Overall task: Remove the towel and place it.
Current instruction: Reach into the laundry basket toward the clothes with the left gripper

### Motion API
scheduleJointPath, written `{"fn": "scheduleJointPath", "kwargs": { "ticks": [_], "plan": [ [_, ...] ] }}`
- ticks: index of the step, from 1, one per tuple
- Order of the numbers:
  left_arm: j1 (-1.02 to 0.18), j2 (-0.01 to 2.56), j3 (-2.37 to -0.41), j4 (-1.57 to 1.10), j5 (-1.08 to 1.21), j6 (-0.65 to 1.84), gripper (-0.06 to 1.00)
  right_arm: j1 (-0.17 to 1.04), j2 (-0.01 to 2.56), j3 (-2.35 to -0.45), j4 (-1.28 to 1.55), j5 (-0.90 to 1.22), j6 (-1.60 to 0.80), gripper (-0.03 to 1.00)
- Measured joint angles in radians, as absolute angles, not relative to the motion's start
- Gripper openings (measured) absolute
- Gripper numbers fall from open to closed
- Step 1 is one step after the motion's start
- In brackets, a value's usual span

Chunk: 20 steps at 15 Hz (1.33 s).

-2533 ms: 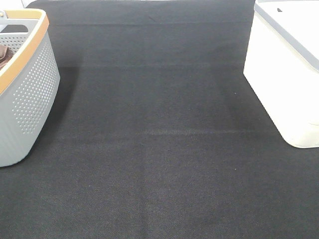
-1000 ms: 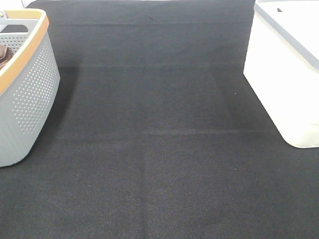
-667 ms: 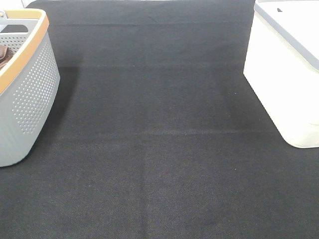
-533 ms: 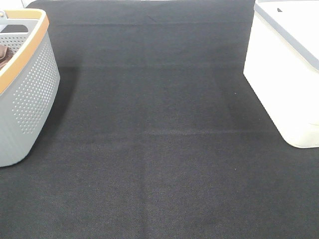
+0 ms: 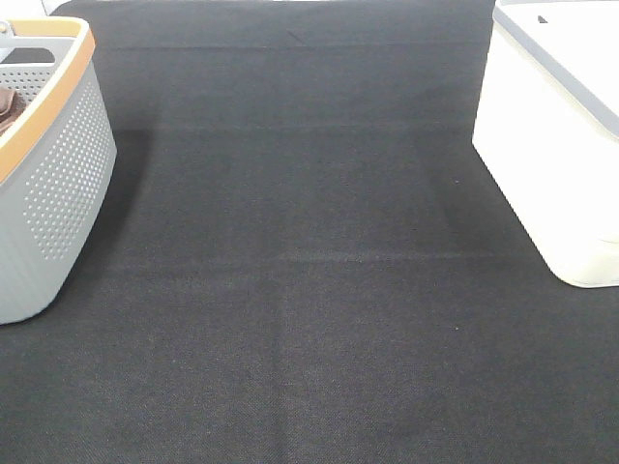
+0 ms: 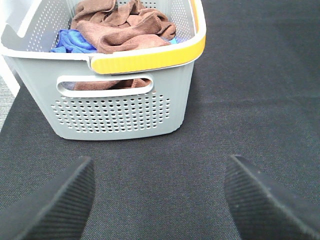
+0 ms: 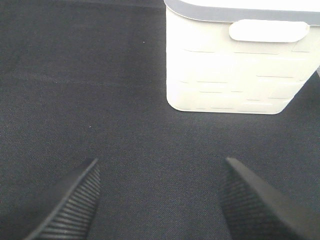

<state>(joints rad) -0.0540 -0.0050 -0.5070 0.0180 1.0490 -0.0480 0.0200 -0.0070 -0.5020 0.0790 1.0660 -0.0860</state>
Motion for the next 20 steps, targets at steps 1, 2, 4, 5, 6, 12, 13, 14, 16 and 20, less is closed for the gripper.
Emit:
{"fn": "scheduleJointPath", "kwargs": {
  "ticks": [1,2,4,5,6,12,13,14,16,20],
  "plan": [
    [-0.054,-0.005,-0.507,0.016,1.049,-0.048,0.70,0.020,-0.007,-0.502,0.079,1.066,-0.086,0.65],
    [-0.054,-0.005,-0.507,0.016,1.049,-0.048,0.70,0.020,-0.007,-0.502,0.079,1.066,-0.086,0.65],
    [-0.054,-0.005,-0.507,0.015,1.049,-0.048,0.70,0.020,-0.007,-0.502,0.079,1.066,-0.086,0.65],
    [-0.054,-0.005,-0.507,0.015,1.048,-0.048,0.70,0.020,-0.007,-0.502,0.079,1.066,-0.086,0.65],
    [-0.054,-0.005,-0.512,0.021,1.019,-0.048,0.69,0.020,-0.007,-0.502,0.079,1.066,-0.086,0.65],
    [-0.054,0.273,-0.540,0.120,0.641,-0.077,0.64,0.020,-0.007,-0.502,0.079,1.066,-0.086,0.65],
    [-0.054,0.361,-0.563,0.148,0.621,-0.079,0.64,0.020,-0.007,-0.502,0.079,1.066,-0.086,0.65],
    [-0.054,0.505,-0.621,0.191,0.614,-0.079,0.64,0.020,-0.007,-0.502,0.079,1.066,-0.086,0.65],
    [-0.054,0.702,-0.734,0.217,0.612,-0.079,0.64,0.020,-0.007,-0.502,0.079,1.066,-0.086,0.65],
    [-0.054,1.061,-1.023,0.247,0.698,-0.079,0.64,0.020,-0.007,-0.502,0.079,1.066,-0.086,0.65]
  ]
}}
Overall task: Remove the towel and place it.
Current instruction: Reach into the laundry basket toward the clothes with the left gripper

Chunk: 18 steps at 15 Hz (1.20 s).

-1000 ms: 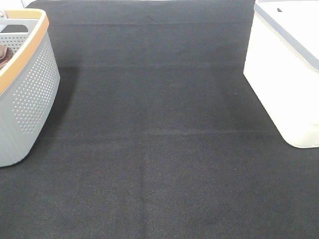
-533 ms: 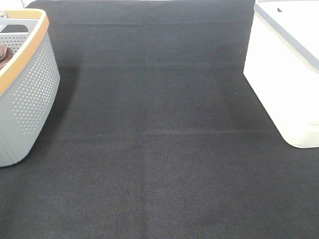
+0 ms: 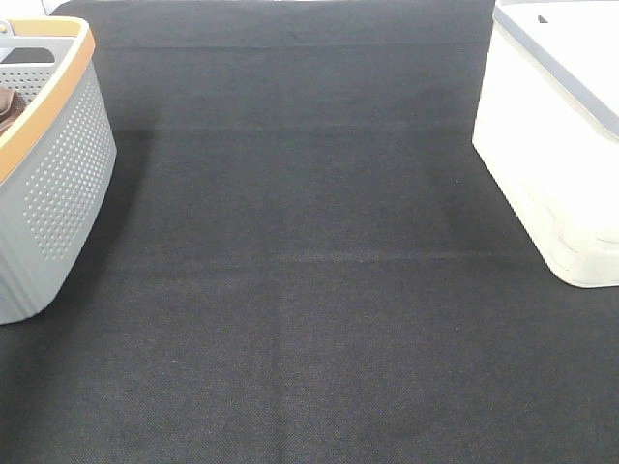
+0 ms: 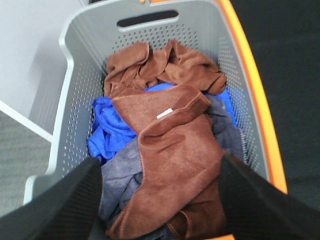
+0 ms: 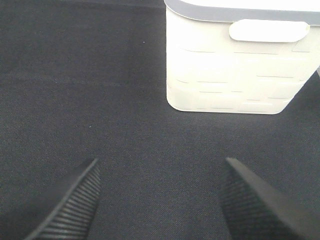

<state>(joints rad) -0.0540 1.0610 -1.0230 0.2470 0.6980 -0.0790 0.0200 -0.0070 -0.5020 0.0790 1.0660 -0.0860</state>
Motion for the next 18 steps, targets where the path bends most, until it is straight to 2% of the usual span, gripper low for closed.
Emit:
{"fn": "scheduleJointPath", "kwargs": {
  "ticks": [1,3,8,11,18],
  "plan": [
    [-0.054,1.061,-1.023,0.247,0.698,-0.079,0.64,0.020,-0.007,-0.502,0.079,1.066,-0.086,0.65],
    [-0.054,1.275,-1.216,0.257,0.862,-0.079,0.64,0.020,-0.007,-0.502,0.079,1.066,-0.086,0.65],
    [-0.052,1.614,-1.560,0.293,1.171,-0.042,0.64,0.020,-0.007,-0.502,0.079,1.066,-0.086,0.65],
    [-0.052,1.769,-1.692,0.270,1.207,0.106,0.64,0.020,-0.007,-0.502,0.079,1.066,-0.086,0.65],
    [-0.052,1.964,-1.712,0.173,1.170,0.340,0.64,0.020,-0.007,-0.502,0.079,1.066,-0.086,0.65]
  ]
}}
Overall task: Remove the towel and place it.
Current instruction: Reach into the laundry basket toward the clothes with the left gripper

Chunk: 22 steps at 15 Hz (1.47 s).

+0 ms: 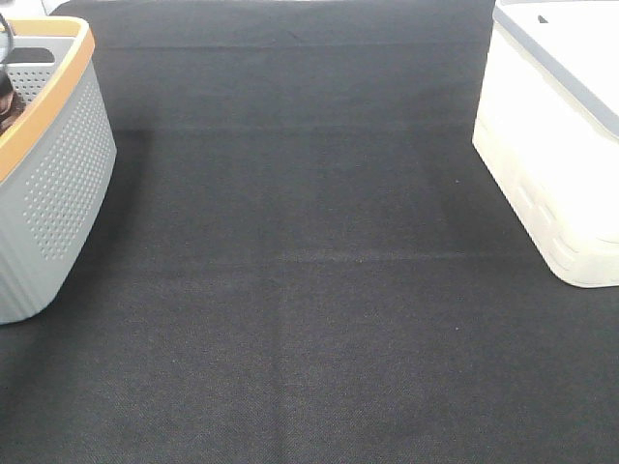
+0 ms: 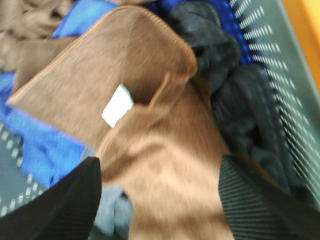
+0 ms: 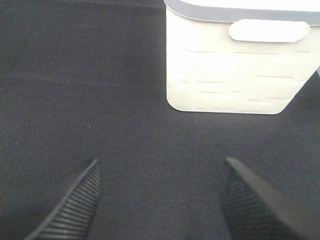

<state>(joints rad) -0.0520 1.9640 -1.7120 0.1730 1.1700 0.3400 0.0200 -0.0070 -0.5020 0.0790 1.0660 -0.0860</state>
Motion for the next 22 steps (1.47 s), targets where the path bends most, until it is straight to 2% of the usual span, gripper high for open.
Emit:
{"fn": "scheduleJointPath", "kwargs": {
  "ticks": [7,11,19,22],
  "plan": [
    [-0.047,2.144,-1.899,0.135,1.155,0.374,0.64,0.020,-0.007,-0.502,0.079,1.066,-0.086,0.65],
    [-0.046,2.155,-1.908,0.127,1.206,0.401,0.57,0.020,-0.007,-0.502,0.079,1.066,-0.086,0.65],
    [-0.038,2.155,-1.908,0.124,1.212,0.393,0.55,0.020,-0.007,-0.502,0.079,1.066,-0.086,0.65],
    [0.020,2.152,-1.905,0.055,1.223,0.393,0.55,0.020,-0.007,-0.502,0.079,1.066,-0.086,0.65]
  ]
}}
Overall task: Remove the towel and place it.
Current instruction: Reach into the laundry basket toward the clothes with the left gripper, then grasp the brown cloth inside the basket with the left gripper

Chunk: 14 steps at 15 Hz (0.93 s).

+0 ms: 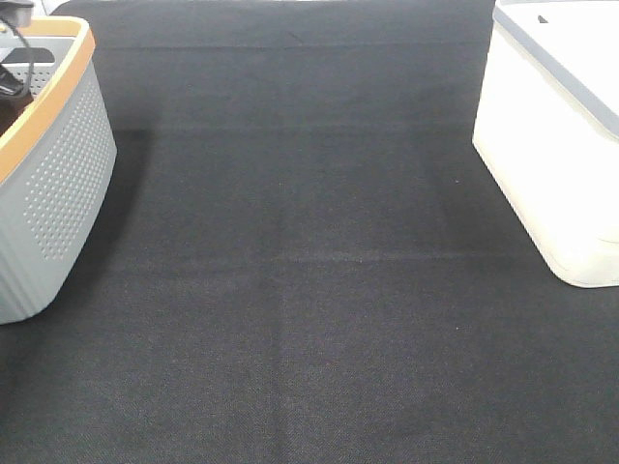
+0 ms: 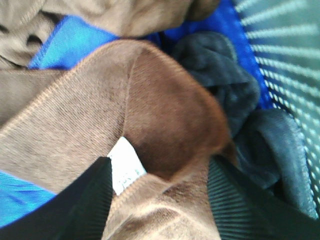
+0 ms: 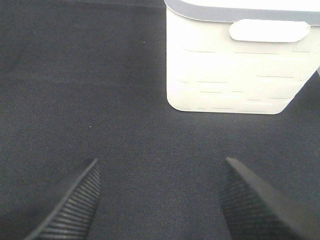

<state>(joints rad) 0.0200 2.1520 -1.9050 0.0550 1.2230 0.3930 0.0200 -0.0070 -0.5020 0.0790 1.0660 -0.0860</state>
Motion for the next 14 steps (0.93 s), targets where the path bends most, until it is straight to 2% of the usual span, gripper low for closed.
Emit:
{"fn": "scheduleJointPath", "kwargs": {
  "ticks": [5,8,14],
  "plan": [
    [0.076,2.117,-1.896,-0.040,1.223,0.447,0.55,0.020,-0.007,-0.502,0.079,1.066,-0.086,0.65],
    [0.077,2.128,-1.896,-0.152,1.220,0.575,0.55,0.020,-0.007,-0.502,0.079,1.066,-0.086,0.65],
    [0.076,2.141,-1.896,-0.157,1.143,0.653,0.55,0.020,-0.007,-0.502,0.079,1.066,-0.086,0.65]
  ]
}}
